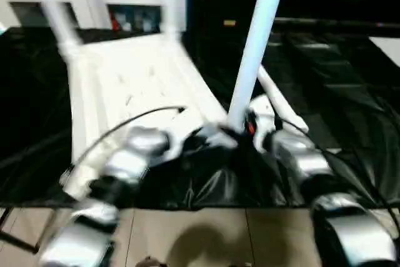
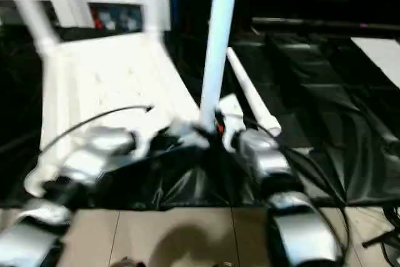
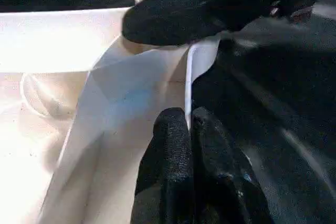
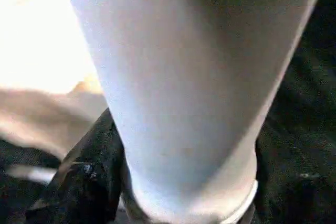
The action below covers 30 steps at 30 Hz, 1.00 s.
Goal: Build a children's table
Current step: Rotate leg to tighten
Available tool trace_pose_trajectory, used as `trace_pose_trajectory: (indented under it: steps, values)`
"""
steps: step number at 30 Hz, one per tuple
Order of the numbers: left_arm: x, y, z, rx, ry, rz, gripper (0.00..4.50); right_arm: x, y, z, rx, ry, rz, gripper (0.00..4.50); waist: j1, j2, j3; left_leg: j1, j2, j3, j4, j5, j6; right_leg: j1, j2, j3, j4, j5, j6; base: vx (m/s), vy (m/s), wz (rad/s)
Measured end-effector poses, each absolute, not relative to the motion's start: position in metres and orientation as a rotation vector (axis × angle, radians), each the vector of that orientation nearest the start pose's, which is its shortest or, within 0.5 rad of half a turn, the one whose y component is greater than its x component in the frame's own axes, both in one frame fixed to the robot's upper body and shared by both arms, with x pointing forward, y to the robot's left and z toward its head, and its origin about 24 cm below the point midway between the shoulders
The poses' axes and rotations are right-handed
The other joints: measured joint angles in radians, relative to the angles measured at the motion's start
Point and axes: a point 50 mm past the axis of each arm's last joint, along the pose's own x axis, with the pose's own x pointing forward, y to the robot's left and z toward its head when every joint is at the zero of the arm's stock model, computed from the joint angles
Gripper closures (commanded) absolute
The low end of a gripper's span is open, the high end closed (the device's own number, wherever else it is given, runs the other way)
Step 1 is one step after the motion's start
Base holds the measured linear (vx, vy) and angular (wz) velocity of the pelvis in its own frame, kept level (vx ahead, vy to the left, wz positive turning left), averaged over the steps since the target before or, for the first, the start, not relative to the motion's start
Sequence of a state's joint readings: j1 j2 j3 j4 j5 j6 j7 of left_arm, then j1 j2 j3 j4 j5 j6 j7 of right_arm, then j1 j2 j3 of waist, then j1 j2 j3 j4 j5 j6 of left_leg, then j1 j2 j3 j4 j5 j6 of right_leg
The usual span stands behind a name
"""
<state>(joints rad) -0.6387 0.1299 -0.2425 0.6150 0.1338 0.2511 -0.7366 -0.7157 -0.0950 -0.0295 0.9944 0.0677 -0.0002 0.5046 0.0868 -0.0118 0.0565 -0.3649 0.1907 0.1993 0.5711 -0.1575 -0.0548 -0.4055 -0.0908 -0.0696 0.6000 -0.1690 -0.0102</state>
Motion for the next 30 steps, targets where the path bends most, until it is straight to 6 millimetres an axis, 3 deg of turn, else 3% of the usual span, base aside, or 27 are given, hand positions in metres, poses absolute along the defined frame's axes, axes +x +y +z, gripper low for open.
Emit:
trace_pose_trajectory:
  steps: [3, 7, 9, 12, 20, 21, 24, 25, 30]
  values:
    - [0.338, 0.068, 0.049, 0.367, 0.388, -0.927, 4.5, 0.359, -0.112, 0.031, -0.004, 0.29, 0.51, 1.08, 0.003, 0.001, 0.0, -0.001, 0.0, 0.0, -0.001, 0.0, 0.0, 0.0, 0.0, 0.0, 0.0, 0.001, -0.001, 0.0, 0.0, 0.0]
    - [0.339, 0.069, 0.05, 0.384, 0.378, -0.928, 4.5, 0.36, -0.109, 0.033, -0.02, 0.277, 0.51, 0.55, 0.002, 0.001, 0.0, -0.002, 0.0, 0.0, -0.002, -0.001, 0.0, -0.001, 0.0, -0.001, 0.0, 0.002, -0.004, 0.0, 0.0, 0.0]
    - [0.339, 0.071, 0.05, 0.397, 0.37, -0.939, 4.5, 0.36, -0.107, 0.033, -0.037, 0.273, 0.531, 0.55, 0.0, 0.001, 0.0, -0.002, 0.0, 0.0, -0.002, 0.0, 0.0, -0.001, 0.0, -0.001, 0.0, 0.002, -0.004, 0.0, 0.0, 0.0]
    - [0.339, 0.084, 0.052, 0.435, 0.359, -0.995, 4.5, 0.356, -0.108, 0.032, -0.057, 0.26, 0.636, 0.55, -0.002, 0.001, 0.0, -0.002, 0.001, 0.0, -0.003, 0.0, 0.0, -0.002, 0.001, -0.002, 0.0, 0.002, -0.003, 0.0, 0.0, 0.0]
    - [0.329, 0.114, 0.054, 0.438, 0.369, -1.197, 4.5, 0.337, -0.127, 0.035, -0.121, 0.261, 1.018, 0.55, 0.017, 0.001, 0.0, -0.004, 0.001, 0.0, -0.003, -0.001, 0.001, -0.003, 0.0, -0.002, 0.0, 0.002, -0.003, 0.0, 0.0, 0.0]
    - [0.328, 0.116, 0.054, 0.439, 0.371, -1.223, 4.5, 0.335, -0.128, 0.037, -0.131, 0.264, 1.06, 0.8, 0.022, 0.001, 0.0, -0.005, 0.001, 0.0, -0.003, -0.001, 0.001, -0.003, 0.0, -0.002, 0.0, 0.002, -0.003, 0.0, 0.0, 0.0]
    - [0.323, 0.121, 0.054, 0.436, 0.385, -1.313, 4.5, 0.328, -0.132, 0.039, -0.138, 0.295, 1.191, 0.92, 0.039, 0.0, 0.0, -0.005, 0.001, 0.0, -0.002, -0.001, 0.001, -0.003, 0.0, -0.002, 0.0, 0.002, -0.003, 0.0, 0.0, 0.0]
    - [0.322, 0.121, 0.054, 0.435, 0.388, -1.337, 4.5, 0.326, -0.134, 0.039, -0.139, 0.3, 1.223, 1.19, 0.044, 0.0, 0.0, -0.006, 0.001, 0.001, -0.002, -0.001, 0.001, -0.003, 0.0, -0.001, 0.0, 0.002, -0.003, 0.0, 0.0, 0.0]
    - [0.319, 0.124, 0.054, 0.435, 0.398, -1.386, 4.5, 0.323, -0.138, 0.041, -0.156, 0.325, 1.296, 1.47, 0.055, 0.0, 0.001, -0.006, 0.001, 0.001, 0.0, -0.001, 0.001, -0.003, -0.001, -0.001, 0.0, 0.002, -0.004, 0.0, 0.0, 0.0]
